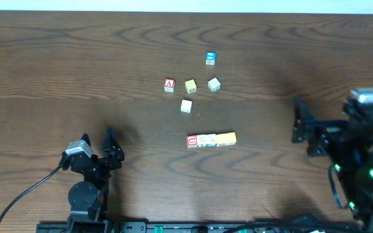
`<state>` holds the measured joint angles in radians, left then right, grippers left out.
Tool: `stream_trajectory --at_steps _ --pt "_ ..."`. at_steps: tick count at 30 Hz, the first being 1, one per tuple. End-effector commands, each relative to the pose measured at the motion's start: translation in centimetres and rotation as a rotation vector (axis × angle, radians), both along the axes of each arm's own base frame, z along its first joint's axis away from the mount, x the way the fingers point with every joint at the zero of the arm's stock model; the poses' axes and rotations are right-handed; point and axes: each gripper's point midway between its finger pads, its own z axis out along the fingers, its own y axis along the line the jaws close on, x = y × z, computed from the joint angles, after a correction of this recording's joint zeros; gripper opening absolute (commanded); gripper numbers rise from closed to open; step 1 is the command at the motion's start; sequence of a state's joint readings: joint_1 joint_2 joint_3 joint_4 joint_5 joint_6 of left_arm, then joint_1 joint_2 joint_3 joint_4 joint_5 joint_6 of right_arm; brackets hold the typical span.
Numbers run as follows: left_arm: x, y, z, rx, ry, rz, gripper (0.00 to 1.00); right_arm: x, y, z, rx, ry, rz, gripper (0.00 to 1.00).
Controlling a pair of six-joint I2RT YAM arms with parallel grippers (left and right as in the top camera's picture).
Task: Lift 5 blocks
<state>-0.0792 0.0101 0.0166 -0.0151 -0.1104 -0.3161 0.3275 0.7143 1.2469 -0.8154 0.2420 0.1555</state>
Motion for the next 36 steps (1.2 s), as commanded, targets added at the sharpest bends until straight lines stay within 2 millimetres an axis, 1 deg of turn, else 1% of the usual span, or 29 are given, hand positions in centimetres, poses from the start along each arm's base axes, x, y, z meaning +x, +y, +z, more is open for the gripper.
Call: stream_trajectory --at_steps 1,5,10,12,15,19,22,23,24,25,29,31,36 --pt "-0.2 0.4 -1.6 0.018 0.056 0.018 0.72 -1.1 -1.1 0.7 0.022 -0.033 -0.026 0.99" --pt "-0.2 0.4 -1.6 0.018 0.056 0.018 0.72 -2.6 -2.1 0.3 0.022 -0.077 -0.052 0.99" --pt "-0.2 0.4 -1.6 0.018 0.056 0.018 0.72 -4.2 -2.5 -0.9 0.026 -0.193 -0.042 0.99" --pt "-0.2 0.4 -1.6 0.018 0.056 0.018 0.72 -4.5 -2.4 -1.5 0.04 -0.24 -0.037 0.99" --pt "-0.2 0.4 -1.6 0.018 0.056 0.018 0.72 -4.3 -1.9 -2.5 0.06 -0.304 -0.012 0.99" --pt "-0.2 0.4 -1.6 0.018 0.056 0.018 0.72 -3.3 -0.7 -3.8 0.082 -0.371 0.045 0.99" --pt "-0.2 0.4 -1.6 0.018 0.056 0.018 0.72 -2.9 0.3 -4.6 0.095 -0.414 0.093 0.99" --pt "-0.2 0.4 -1.6 0.018 0.056 0.018 0.72 -2.9 0.4 -5.2 0.097 -0.424 0.099 0.99" --pt "-0.2 0.4 -1.6 0.018 0.056 0.018 0.72 -2.8 0.4 -5.6 0.099 -0.429 0.101 0.99" --pt "-0.2 0.4 -1.6 0.018 0.056 0.018 0.72 -3.0 0.4 -6.6 0.095 -0.439 0.1 0.99" --pt "-0.2 0.4 -1.6 0.018 0.056 0.018 0.72 -3.6 0.0 -8.4 0.078 -0.467 0.09 0.99" --pt "-0.2 0.4 -1.6 0.018 0.056 0.018 0.72 -2.9 0.2 -9.5 0.074 -0.452 0.089 0.99" --pt "-0.2 0.4 -1.6 0.018 0.056 0.018 0.72 -2.2 -0.3 -11.2 0.058 -0.422 0.061 0.99"
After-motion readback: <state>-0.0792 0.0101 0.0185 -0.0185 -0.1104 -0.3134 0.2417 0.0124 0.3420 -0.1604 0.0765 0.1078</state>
